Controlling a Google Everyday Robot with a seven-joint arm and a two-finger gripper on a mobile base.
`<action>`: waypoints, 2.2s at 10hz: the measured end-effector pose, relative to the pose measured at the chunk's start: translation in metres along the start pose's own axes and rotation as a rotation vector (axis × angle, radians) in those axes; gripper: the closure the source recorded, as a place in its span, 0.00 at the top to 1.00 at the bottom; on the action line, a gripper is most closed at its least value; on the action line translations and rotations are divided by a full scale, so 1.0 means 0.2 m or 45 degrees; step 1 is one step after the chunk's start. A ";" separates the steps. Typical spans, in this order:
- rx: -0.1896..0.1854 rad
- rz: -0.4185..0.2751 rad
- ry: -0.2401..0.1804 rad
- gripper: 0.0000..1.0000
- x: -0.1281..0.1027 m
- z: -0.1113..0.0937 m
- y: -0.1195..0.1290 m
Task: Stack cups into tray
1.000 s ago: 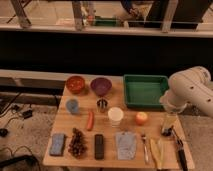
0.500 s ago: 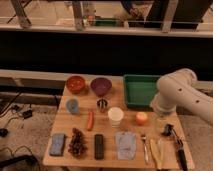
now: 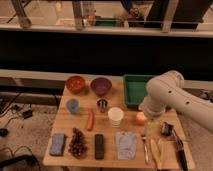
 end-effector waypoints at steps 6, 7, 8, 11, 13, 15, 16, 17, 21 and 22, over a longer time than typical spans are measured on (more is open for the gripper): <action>-0.036 -0.084 -0.112 0.80 -0.42 0.15 -0.01; -0.044 -0.098 -0.124 0.80 -0.50 0.18 -0.01; -0.046 -0.109 -0.131 0.80 -0.57 0.20 -0.02; -0.036 -0.159 -0.159 0.80 -0.80 0.22 -0.06; -0.032 -0.195 -0.167 0.80 -0.94 0.22 -0.08; -0.027 -0.207 -0.167 0.80 -0.98 0.21 -0.09; -0.028 -0.207 -0.167 0.80 -0.98 0.22 -0.08; -0.029 -0.211 -0.169 0.80 -0.99 0.22 -0.08; -0.030 -0.207 -0.169 0.80 -0.99 0.22 -0.08; -0.035 -0.211 -0.172 0.80 -0.99 0.23 -0.08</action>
